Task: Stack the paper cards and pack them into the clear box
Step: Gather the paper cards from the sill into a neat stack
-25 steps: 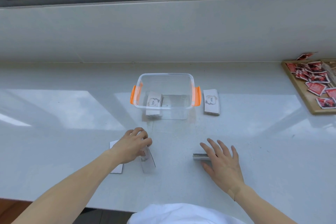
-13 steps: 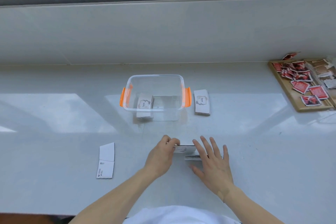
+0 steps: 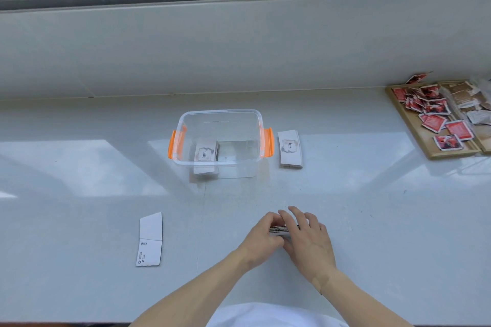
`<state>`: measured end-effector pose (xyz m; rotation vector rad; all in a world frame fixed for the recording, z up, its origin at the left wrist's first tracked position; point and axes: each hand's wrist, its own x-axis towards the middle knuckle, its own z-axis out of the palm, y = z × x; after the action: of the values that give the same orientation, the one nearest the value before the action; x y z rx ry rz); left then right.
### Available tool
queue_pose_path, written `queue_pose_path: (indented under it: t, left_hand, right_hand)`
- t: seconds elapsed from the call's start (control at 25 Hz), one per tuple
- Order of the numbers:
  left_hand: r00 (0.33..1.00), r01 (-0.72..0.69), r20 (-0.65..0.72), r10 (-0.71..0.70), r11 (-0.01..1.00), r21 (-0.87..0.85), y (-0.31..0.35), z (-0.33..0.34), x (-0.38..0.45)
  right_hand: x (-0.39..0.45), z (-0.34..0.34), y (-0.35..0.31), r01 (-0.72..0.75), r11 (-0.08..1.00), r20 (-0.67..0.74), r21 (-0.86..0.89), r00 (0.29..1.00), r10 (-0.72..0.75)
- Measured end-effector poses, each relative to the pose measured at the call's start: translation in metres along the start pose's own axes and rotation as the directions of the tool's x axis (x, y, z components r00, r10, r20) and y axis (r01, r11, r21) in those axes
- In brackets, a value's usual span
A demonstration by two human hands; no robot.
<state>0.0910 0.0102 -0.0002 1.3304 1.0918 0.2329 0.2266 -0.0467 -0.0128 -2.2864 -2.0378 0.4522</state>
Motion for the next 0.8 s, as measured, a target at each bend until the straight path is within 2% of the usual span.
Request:
queue_pose_path:
  t: [0.12, 0.2, 0.28, 0.32, 0.4, 0.52, 0.6, 0.68, 0.8]
  left_hand:
    - [0.999, 0.003, -0.048, -0.006, 0.997, -0.072, 0.0, 0.01, 0.003]
    - [0.995, -0.008, -0.095, 0.006, 1.0, -0.022, -0.003, 0.01, 0.003]
    - [0.991, -0.036, -0.123, 0.057, 0.985, 0.167, -0.009, 0.008, 0.002]
    - [0.988, -0.046, -0.125, 0.091, 0.945, 0.323, -0.013, 0.008, 0.002]
    - [0.988, -0.054, -0.084, 0.13, 0.798, 0.6, -0.02, 0.006, -0.001]
    - [0.988, -0.107, -0.001, 0.151, 0.705, 0.701, -0.029, -0.012, -0.007]
    - [0.981, -0.147, 0.035, 0.193, 0.604, 0.783, -0.038, -0.044, -0.014]
    - [0.978, -0.145, 0.064, 0.197, 0.429, 0.892, -0.047, -0.089, -0.025]
    - [0.991, -0.09, 0.072, 0.114, 0.156, 0.984, -0.057, -0.16, -0.048]
  right_hand:
    - [0.001, 0.0, -0.001, 0.001, 0.999, -0.04, 0.036, 0.999, 0.0]
    - [0.0, 0.0, -0.003, 0.019, 0.999, -0.081, 0.049, 0.997, -0.015]
    - [-0.002, 0.004, -0.004, 0.044, 0.999, -0.13, 0.022, 0.991, -0.041]
    - [-0.003, 0.006, -0.004, 0.052, 0.999, -0.153, 0.009, 0.987, -0.05]
    - [-0.006, 0.011, -0.003, 0.052, 0.999, -0.185, 0.014, 0.982, -0.049]
    - [-0.007, 0.016, -0.001, 0.07, 0.997, -0.215, 0.022, 0.974, -0.064]
    - [-0.006, 0.017, 0.001, 0.083, 0.997, -0.242, 0.004, 0.967, -0.079]
    - [-0.003, 0.018, 0.002, 0.075, 0.997, -0.223, -0.009, 0.972, -0.075]
    - [0.0, 0.018, 0.003, 0.089, 0.996, -0.191, -0.023, 0.977, -0.092]
